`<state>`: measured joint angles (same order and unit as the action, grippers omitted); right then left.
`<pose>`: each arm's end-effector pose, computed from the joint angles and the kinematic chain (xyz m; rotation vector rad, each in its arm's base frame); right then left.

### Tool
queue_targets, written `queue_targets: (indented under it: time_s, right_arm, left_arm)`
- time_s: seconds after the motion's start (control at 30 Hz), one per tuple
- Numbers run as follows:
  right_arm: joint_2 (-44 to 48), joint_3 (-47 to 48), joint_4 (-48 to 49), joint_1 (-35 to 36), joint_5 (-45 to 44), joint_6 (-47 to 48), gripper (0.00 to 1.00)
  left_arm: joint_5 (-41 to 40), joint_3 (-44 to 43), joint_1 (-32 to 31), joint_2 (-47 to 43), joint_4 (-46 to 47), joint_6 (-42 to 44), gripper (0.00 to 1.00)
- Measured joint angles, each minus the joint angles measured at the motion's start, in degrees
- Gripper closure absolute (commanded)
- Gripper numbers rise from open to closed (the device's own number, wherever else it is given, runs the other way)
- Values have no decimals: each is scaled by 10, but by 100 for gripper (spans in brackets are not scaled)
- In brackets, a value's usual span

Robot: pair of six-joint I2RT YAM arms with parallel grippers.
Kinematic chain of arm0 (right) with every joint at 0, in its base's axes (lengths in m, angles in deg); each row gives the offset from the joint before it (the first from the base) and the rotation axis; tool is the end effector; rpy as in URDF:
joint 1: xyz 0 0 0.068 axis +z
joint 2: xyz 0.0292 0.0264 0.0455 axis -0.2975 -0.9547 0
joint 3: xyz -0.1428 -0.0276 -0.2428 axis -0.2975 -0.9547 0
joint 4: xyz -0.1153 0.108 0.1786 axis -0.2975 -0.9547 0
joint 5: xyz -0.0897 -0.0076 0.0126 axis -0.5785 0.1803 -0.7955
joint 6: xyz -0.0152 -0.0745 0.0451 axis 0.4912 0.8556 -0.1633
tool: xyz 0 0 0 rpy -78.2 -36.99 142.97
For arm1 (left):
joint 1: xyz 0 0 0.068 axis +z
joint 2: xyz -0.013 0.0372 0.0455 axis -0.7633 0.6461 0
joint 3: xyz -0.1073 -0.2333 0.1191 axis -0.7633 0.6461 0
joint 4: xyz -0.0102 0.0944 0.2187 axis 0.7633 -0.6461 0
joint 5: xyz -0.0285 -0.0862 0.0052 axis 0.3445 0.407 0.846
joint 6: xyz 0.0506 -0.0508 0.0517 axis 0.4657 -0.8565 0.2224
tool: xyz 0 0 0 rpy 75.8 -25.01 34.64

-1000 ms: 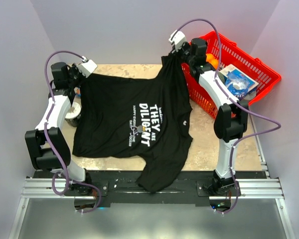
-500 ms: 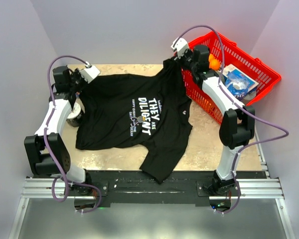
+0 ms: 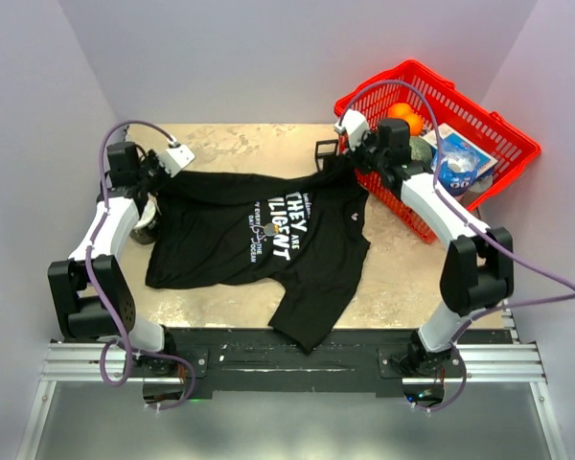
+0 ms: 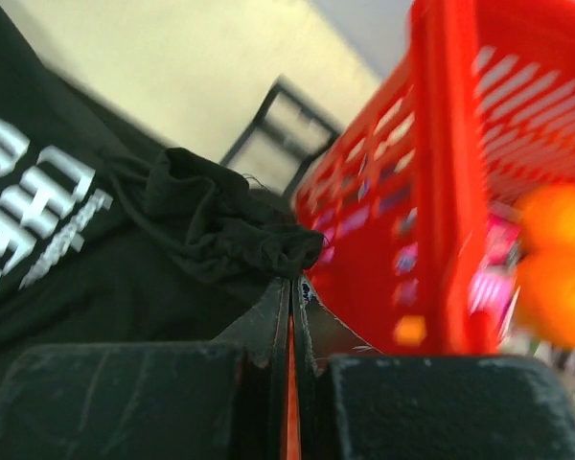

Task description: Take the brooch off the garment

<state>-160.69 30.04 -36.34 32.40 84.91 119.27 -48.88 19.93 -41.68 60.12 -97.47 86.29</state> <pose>0.4081 0.1249 0.3144 -0.8790 1.7822 0.0086 0.3560 0.0279 0.2866 0.9353 1.8628 0.3409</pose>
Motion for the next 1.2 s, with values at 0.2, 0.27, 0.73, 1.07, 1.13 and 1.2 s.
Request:
queue_targets:
  time_s: [0.2, 0.27, 0.73, 1.07, 1.13, 1.2]
  right_arm:
    - [74, -92, -65, -2, 0, -26, 100]
    - [80, -103, -84, -2, 1, -34, 100]
    - [-103, 35, -83, -4, -123, -94, 100]
    - [-125, 56, -92, 17, -149, -118, 42]
    - [-119, 56, -98, 17, -128, -127, 42]
    - [-104, 55, -98, 16, -102, -133, 45]
  left_arm:
    - [3, 35, 5, 3, -34, 14, 100]
    - [5, 31, 5, 15, -35, 14, 100]
    - [-29, -152, 5, 230, -35, 14, 100]
    - [-64, -202, 5, 272, -44, 3, 52]
    - [-57, -203, 5, 266, -46, -8, 50]
    - [-40, -202, 1, 246, -58, -18, 49]
